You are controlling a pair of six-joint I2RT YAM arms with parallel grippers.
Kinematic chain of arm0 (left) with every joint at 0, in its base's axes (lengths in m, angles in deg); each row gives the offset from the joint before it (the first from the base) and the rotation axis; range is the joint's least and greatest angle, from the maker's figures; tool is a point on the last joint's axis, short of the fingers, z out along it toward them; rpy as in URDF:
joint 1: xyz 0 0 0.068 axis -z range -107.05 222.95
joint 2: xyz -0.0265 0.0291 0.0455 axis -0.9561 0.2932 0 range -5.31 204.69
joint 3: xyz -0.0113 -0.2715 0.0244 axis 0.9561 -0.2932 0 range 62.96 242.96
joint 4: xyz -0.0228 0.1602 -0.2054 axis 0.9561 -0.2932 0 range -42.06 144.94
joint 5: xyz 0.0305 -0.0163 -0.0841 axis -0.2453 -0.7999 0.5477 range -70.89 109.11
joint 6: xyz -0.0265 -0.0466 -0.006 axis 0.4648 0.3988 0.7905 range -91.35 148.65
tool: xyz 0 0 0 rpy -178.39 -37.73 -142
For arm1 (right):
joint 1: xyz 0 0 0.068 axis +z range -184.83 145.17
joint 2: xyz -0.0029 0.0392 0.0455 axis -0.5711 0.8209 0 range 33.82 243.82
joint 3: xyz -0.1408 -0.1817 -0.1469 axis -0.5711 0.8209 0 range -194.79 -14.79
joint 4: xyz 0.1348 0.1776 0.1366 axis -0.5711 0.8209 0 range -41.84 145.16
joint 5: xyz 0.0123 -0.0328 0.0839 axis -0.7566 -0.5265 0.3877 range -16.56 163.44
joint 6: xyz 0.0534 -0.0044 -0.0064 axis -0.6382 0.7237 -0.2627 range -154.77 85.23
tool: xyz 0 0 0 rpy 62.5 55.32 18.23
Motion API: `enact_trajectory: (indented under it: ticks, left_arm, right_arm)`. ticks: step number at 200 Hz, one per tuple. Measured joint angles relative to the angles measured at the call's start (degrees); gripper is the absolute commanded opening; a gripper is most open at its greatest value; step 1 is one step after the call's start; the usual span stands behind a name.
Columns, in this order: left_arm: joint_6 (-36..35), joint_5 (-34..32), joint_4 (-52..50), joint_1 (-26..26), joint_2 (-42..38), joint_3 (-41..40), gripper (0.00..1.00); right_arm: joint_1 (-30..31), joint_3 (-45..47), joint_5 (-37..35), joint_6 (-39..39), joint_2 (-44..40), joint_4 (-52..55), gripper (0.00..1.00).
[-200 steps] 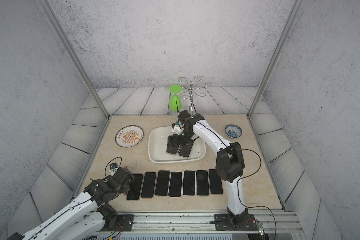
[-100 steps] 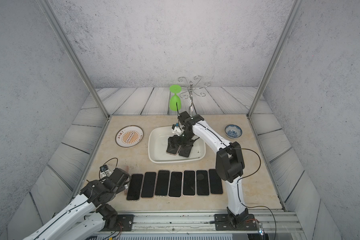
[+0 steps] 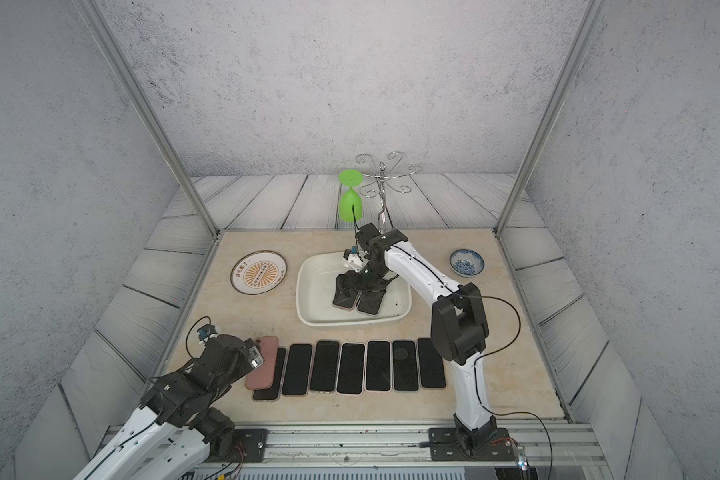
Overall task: Take the phone out of the storage box
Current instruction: Adjust the phone at the center of the board.
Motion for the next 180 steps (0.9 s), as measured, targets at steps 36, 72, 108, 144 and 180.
enact_trajectory:
  ticks: [36,72,108,144,180]
  left_arm:
    - [-1.81,6.71,3.10,0.68,18.67,0.63,0.98]
    - [-3.80,8.94,4.11,0.76,22.84,2.75,0.98]
    - [-4.76,10.84,5.73,0.76,27.98,2.80,0.98]
    - [-5.14,9.44,2.93,0.76,26.14,3.26,0.98]
    - [-5.16,6.60,0.81,0.68,19.98,4.57,0.98]
  right_arm:
    - [0.00,0.00,0.02,0.00,0.74,0.02,0.99]
    - [0.00,0.00,0.00,0.04,0.74,0.00,0.99]
    - [0.00,0.00,0.00,0.20,0.74,0.00,0.99]
    - [-0.02,0.00,0.00,0.33,0.74,0.00,0.99]
    - [-0.02,0.00,0.00,0.39,0.74,0.00,0.99]
